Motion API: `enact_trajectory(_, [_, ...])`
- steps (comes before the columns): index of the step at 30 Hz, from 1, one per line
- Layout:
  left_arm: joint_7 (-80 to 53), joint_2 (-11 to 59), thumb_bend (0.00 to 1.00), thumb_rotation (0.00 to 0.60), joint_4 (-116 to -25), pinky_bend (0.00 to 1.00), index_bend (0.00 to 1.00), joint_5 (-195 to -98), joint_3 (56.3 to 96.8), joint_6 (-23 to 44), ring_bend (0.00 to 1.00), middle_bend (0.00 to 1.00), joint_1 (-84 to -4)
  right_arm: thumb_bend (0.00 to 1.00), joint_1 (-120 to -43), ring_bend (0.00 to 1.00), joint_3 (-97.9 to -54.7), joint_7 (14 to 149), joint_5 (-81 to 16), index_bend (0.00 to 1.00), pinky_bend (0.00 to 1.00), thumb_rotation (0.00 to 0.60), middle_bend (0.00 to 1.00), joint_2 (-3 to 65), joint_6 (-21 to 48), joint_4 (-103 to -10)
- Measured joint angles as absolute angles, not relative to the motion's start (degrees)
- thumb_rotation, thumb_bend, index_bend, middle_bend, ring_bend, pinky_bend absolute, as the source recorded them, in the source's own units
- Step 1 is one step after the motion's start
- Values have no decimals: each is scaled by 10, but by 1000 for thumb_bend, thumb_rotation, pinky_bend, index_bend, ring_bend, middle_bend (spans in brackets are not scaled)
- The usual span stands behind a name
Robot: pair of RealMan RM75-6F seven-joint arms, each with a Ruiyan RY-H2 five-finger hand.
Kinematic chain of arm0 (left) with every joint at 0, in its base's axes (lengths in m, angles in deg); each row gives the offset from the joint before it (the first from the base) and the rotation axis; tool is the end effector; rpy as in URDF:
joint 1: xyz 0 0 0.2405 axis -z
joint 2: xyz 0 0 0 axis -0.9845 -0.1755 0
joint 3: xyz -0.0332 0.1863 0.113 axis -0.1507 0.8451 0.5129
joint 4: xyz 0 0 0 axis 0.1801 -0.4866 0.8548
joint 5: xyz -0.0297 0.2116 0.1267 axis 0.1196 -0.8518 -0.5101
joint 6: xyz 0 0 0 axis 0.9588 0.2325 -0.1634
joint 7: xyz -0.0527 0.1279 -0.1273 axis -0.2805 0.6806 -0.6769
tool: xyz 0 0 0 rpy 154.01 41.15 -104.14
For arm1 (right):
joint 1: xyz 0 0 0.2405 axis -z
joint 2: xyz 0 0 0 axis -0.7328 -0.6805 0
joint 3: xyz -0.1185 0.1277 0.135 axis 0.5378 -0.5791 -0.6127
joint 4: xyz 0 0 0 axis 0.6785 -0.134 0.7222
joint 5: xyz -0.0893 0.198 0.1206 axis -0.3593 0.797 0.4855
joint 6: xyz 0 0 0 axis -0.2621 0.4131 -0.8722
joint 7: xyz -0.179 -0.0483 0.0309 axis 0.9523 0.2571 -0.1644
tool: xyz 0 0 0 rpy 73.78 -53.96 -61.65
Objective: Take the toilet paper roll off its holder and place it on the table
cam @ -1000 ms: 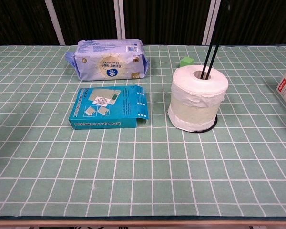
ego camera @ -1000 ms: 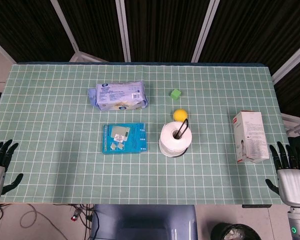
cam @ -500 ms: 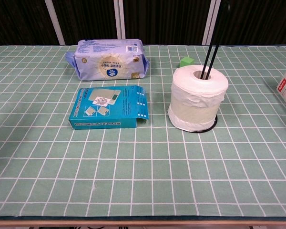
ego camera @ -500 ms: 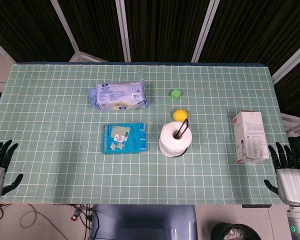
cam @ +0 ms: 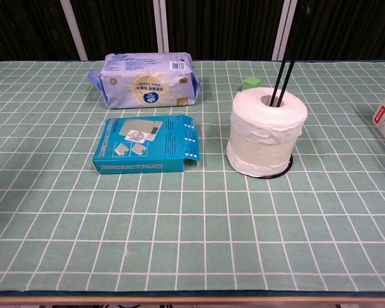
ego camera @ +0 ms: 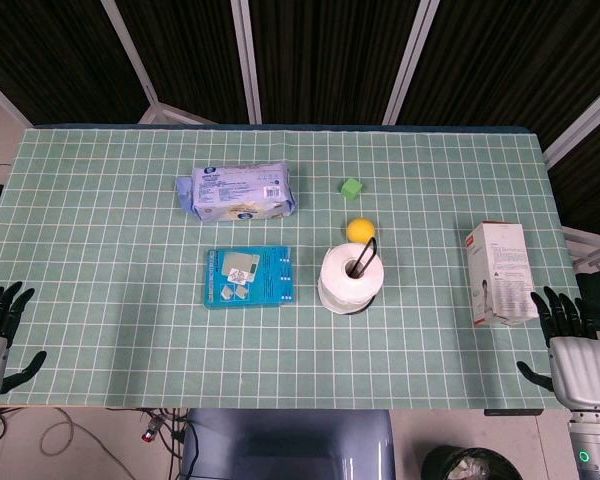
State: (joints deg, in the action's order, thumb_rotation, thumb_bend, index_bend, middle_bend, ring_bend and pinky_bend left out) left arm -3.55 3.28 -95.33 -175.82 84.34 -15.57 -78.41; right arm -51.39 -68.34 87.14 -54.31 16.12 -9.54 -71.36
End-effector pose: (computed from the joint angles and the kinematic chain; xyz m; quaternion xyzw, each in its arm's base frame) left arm -0.2751 0.1968 0.1105 -0.6194 -0.3382 -0.3616 0.6092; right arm -0.3016 -0.2201 0.0971 0.5906 -0.3728 0.3717 0.6116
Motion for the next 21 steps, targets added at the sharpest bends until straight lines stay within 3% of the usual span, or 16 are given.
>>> enact_trajectory(12, [-46, 28, 222, 600, -955, 0, 62, -1755, 841, -161, 0, 0, -787, 0, -609, 0, -735, 435, -519, 0, 0, 600, 0, 92, 88, -800])
enact_trajectory(21, [-46, 28, 222, 600, -955, 0, 62, -1753, 840, -157, 0, 0, -786, 0, -699, 0, -767, 374, -473, 0, 0, 600, 0, 122, 214, -814])
